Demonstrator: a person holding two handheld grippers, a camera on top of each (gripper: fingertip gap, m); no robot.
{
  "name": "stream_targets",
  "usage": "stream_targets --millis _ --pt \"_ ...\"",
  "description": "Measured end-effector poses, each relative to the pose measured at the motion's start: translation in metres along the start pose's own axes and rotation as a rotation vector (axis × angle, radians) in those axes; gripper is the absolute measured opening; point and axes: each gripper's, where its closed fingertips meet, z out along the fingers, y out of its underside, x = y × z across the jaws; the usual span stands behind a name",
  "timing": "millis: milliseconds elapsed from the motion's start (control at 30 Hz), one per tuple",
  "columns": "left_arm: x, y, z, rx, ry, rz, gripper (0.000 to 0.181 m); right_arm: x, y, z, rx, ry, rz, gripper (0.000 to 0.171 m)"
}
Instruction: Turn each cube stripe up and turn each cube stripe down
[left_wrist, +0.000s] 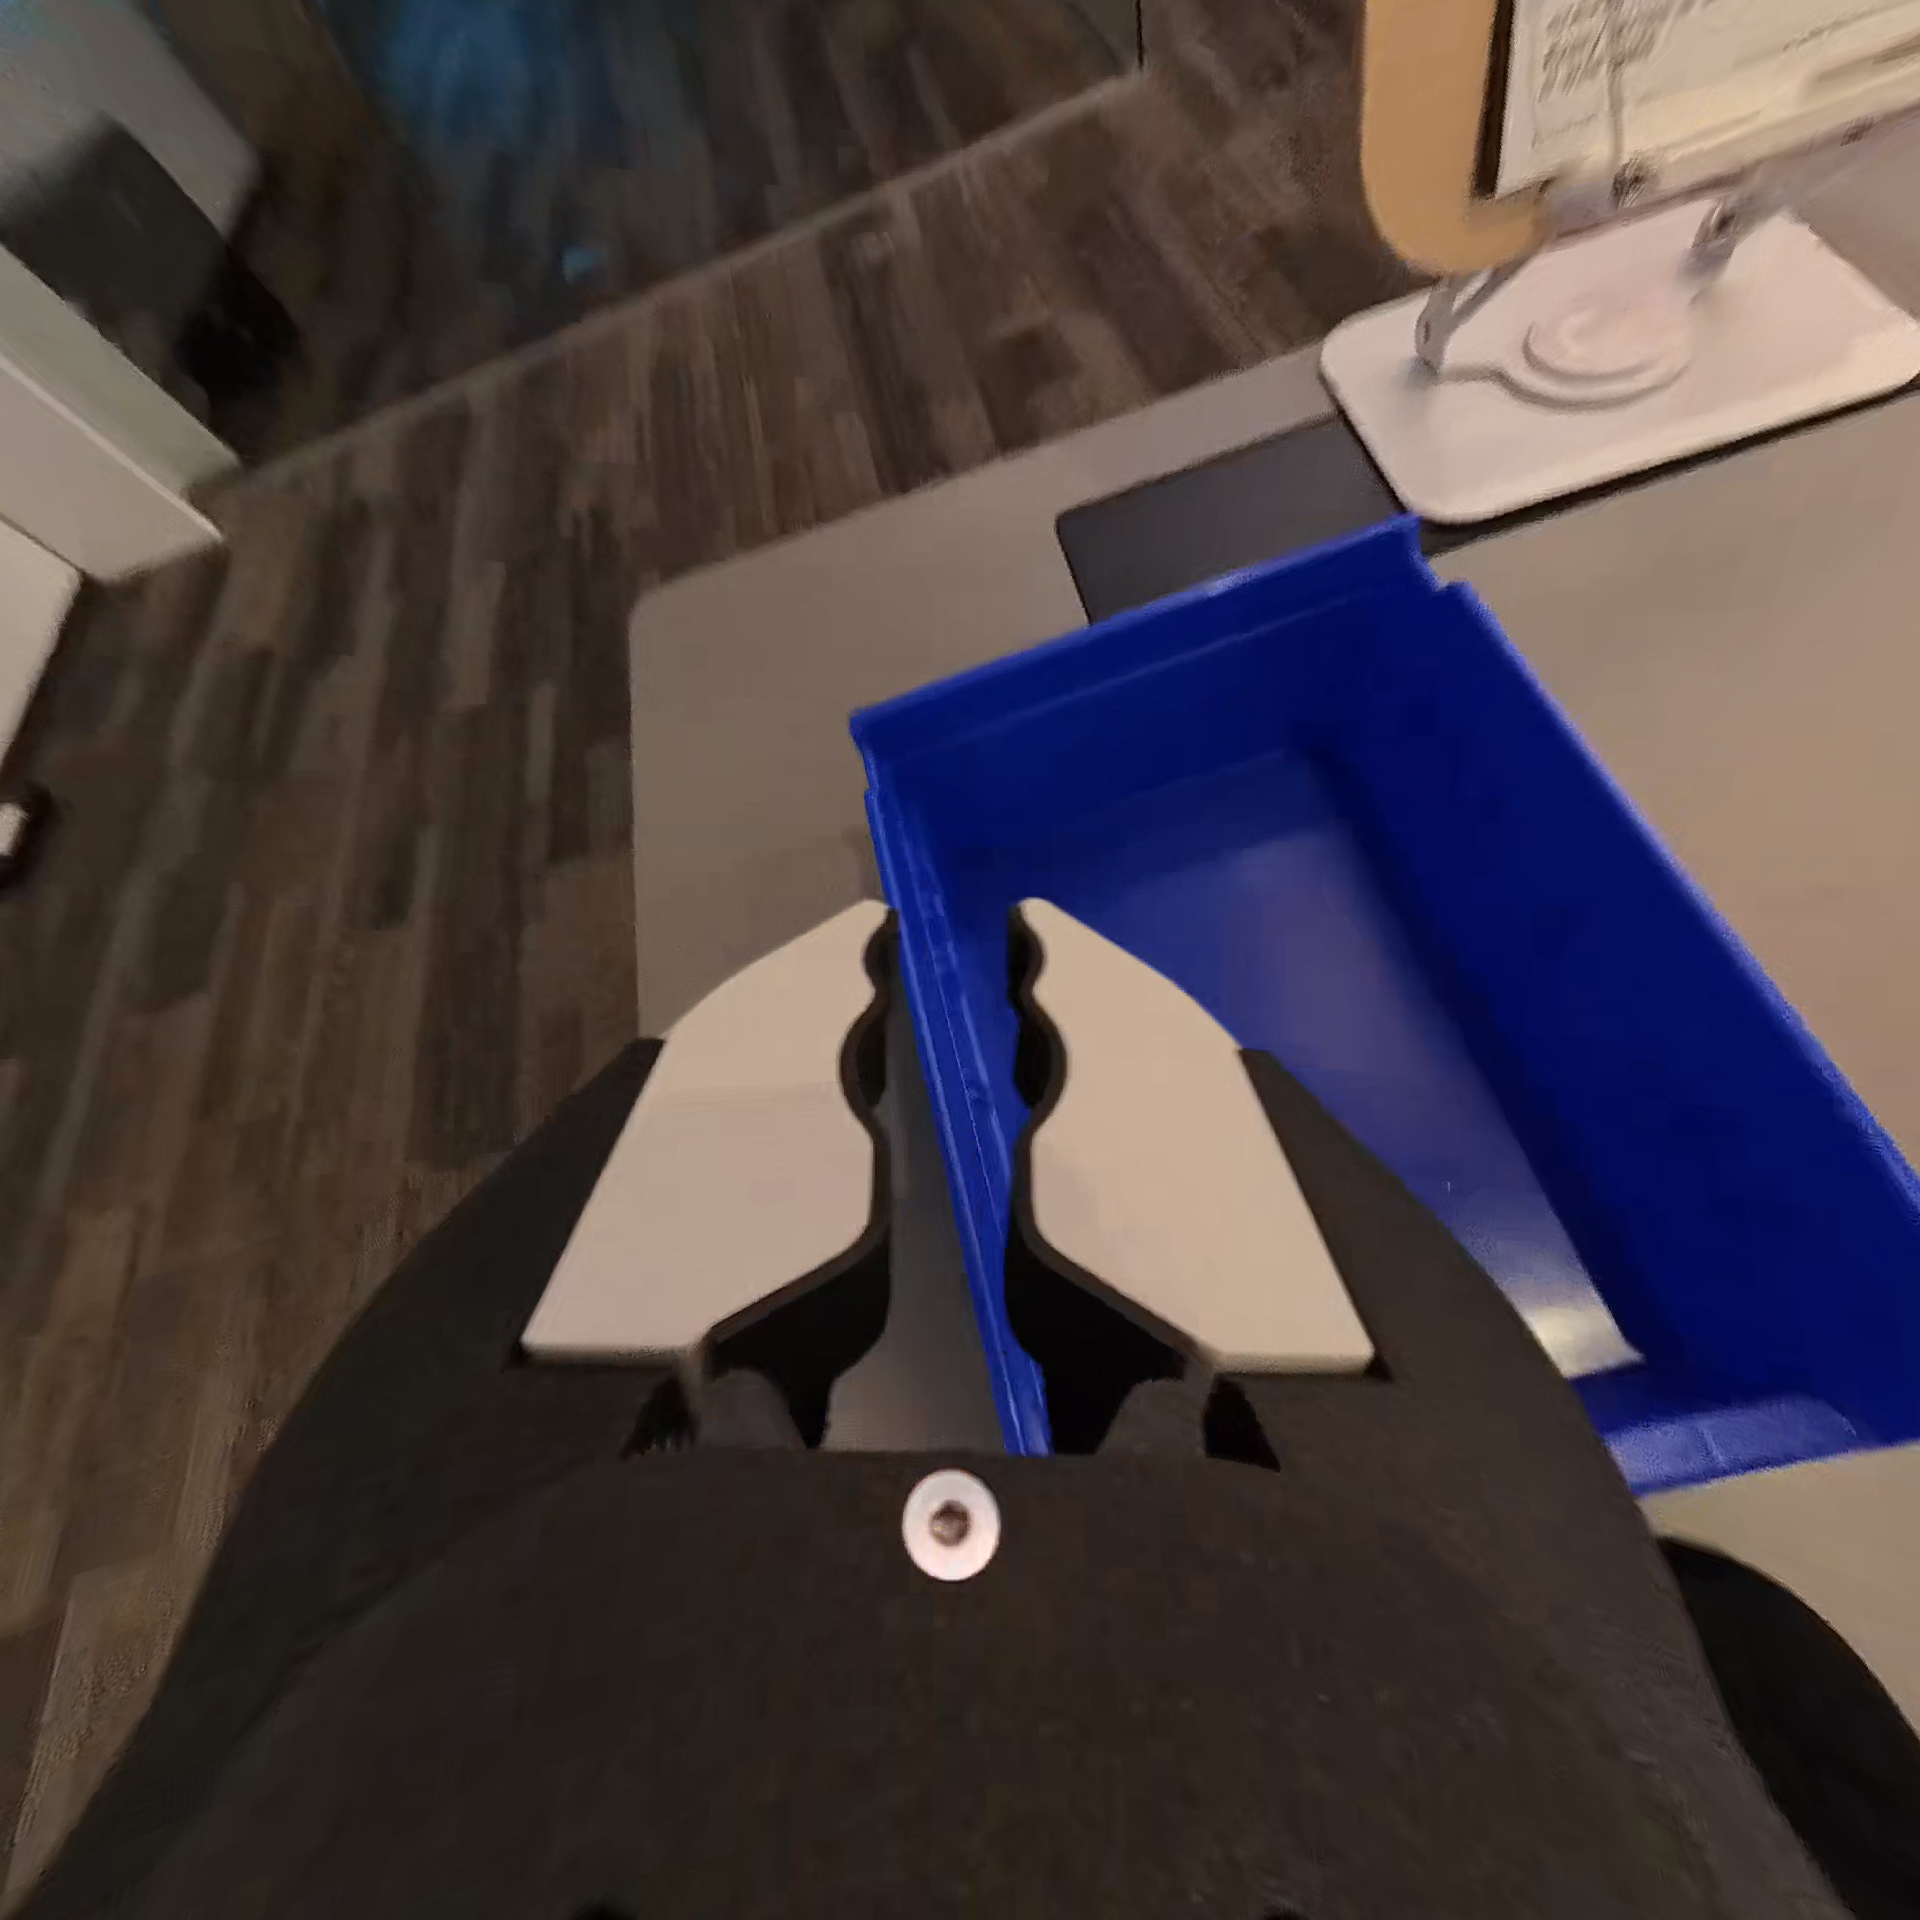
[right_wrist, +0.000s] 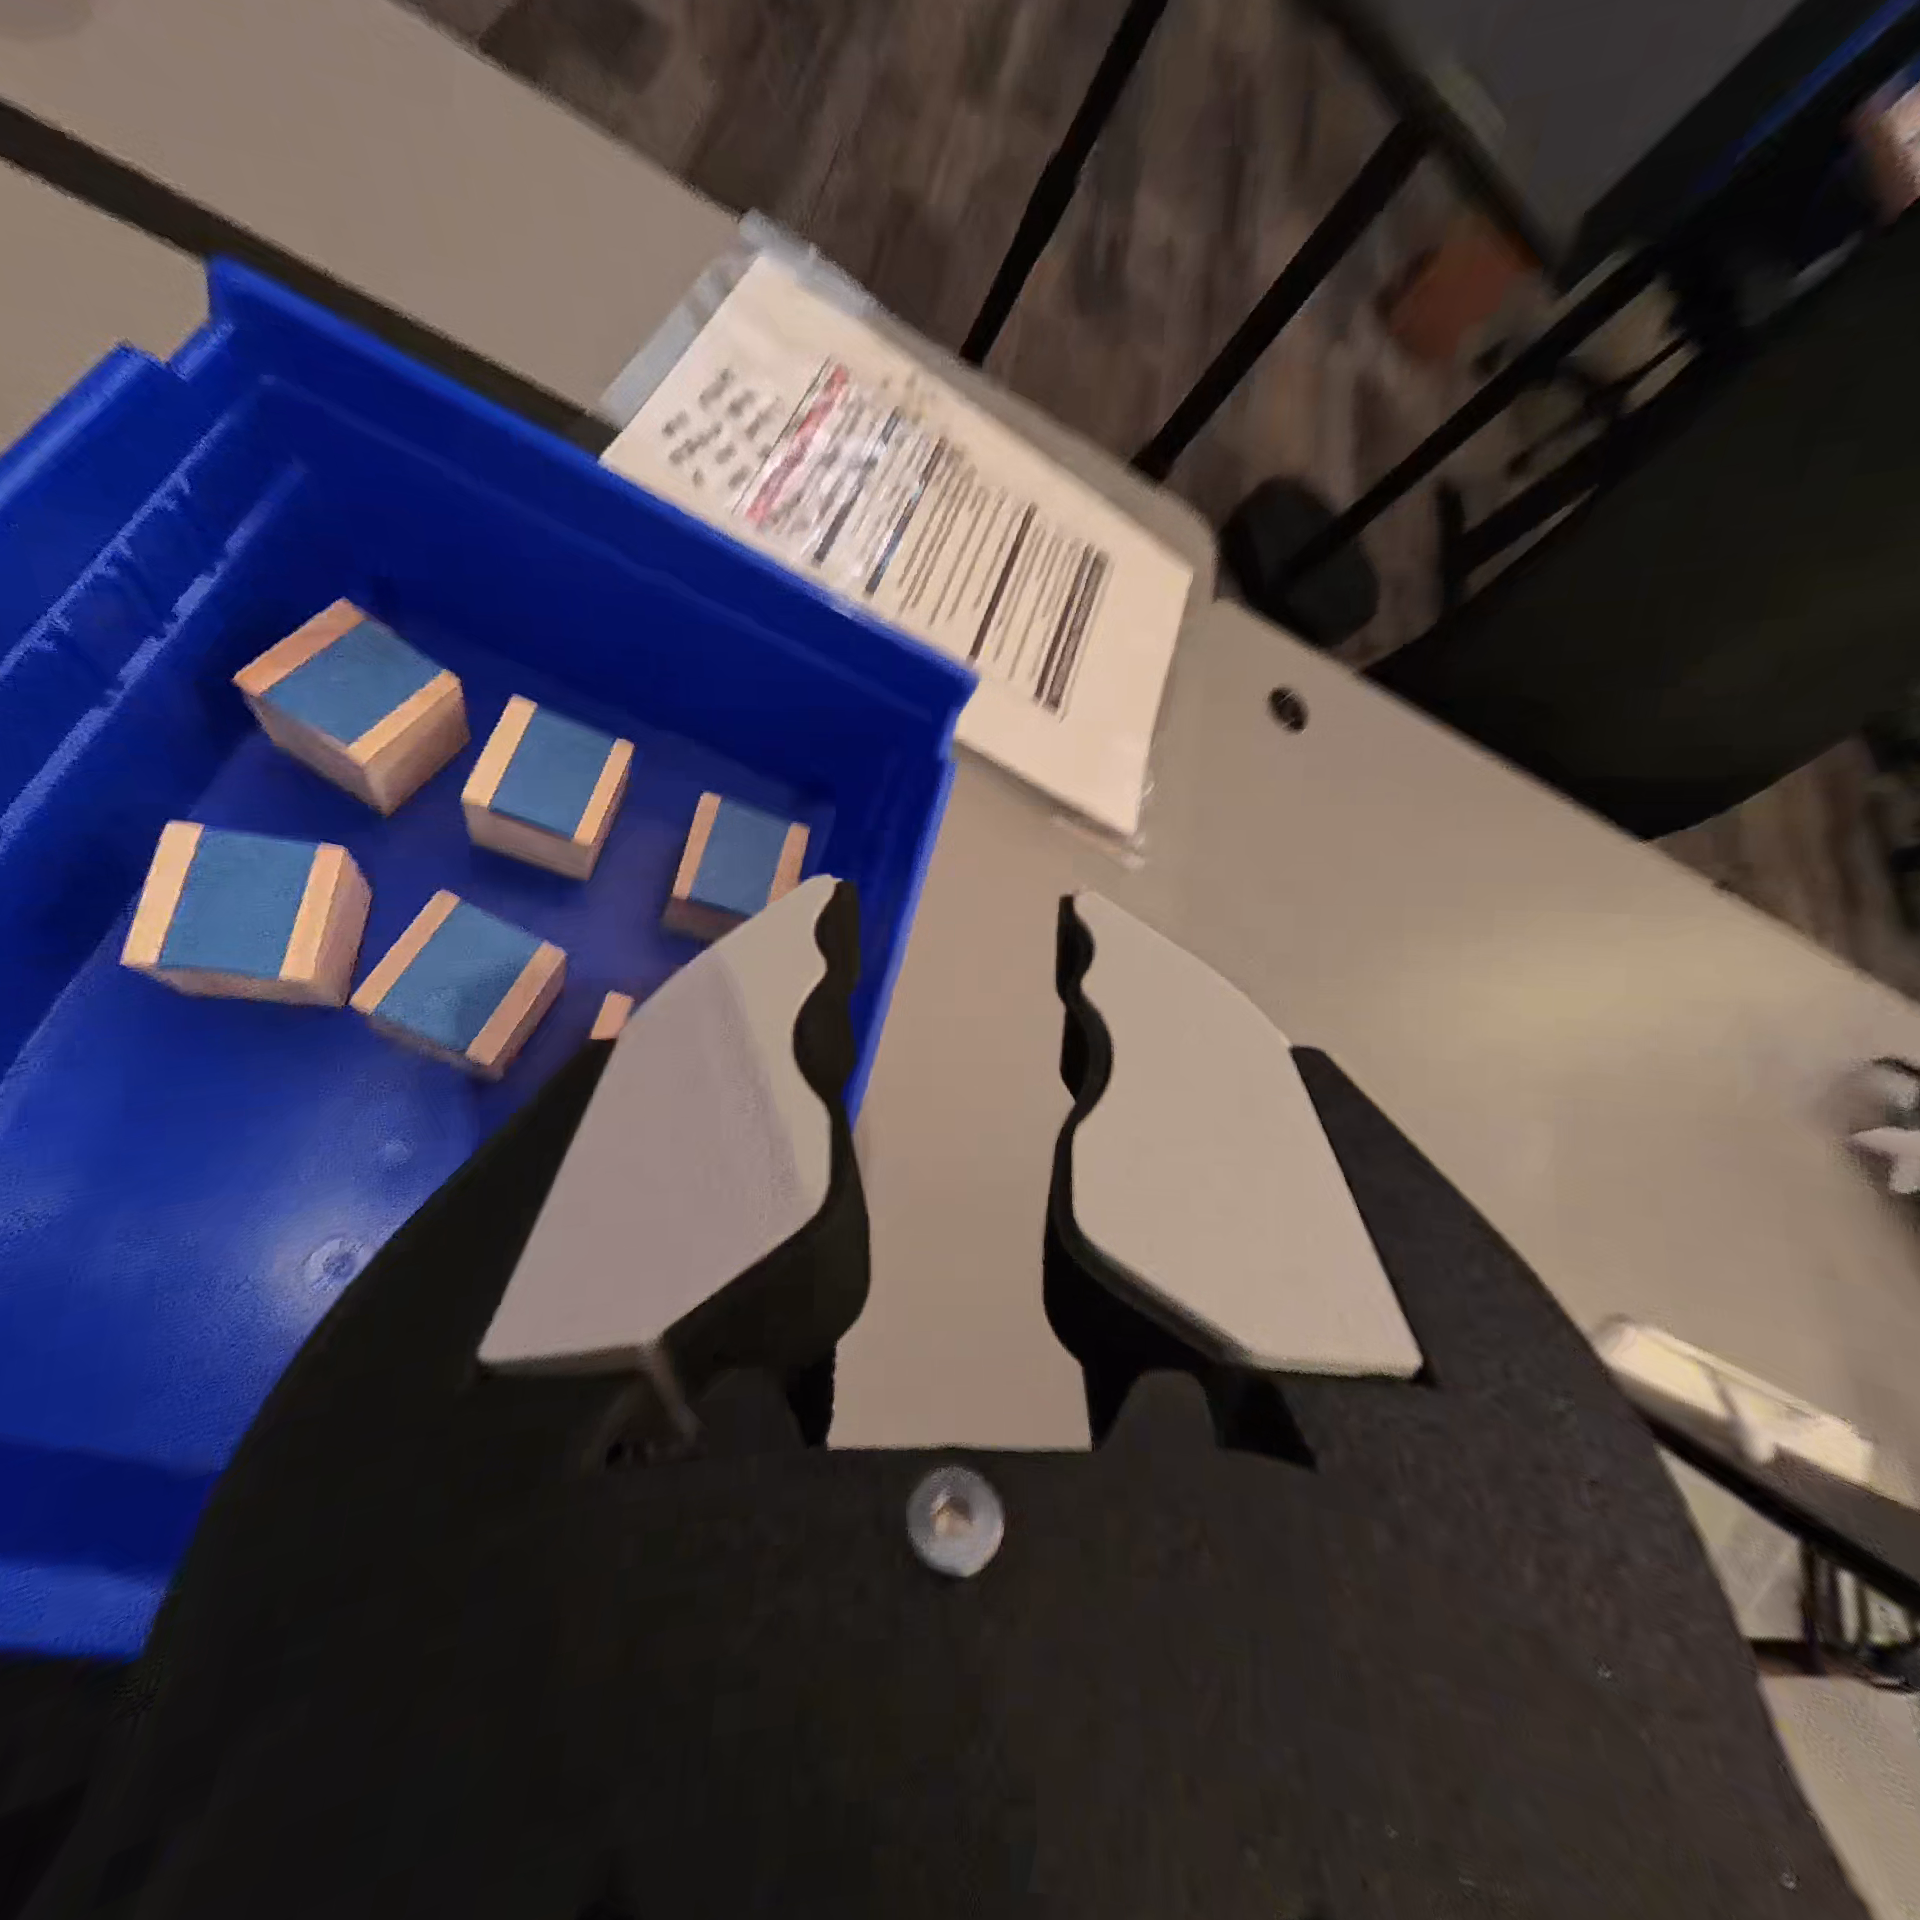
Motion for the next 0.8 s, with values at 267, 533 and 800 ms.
stream_targets --millis 267,533,800 --pt "0.009 0.030 0.017 -0.178 0.056 -0.085 0.048 -0.027 0.047 0.021 -0.279 -0.177 0.164 0.062" --pt "0.002 0.052 0.023 -0.298 0.024 -0.139 0.055 -0.026 0.074 0.039 -0.431 -0.159 0.212 0.066" --pt "-0.005 0.076 0.035 -0.412 -0.004 -0.194 0.052 -0.032 0.091 0.051 -0.511 -0.183 0.221 0.064"
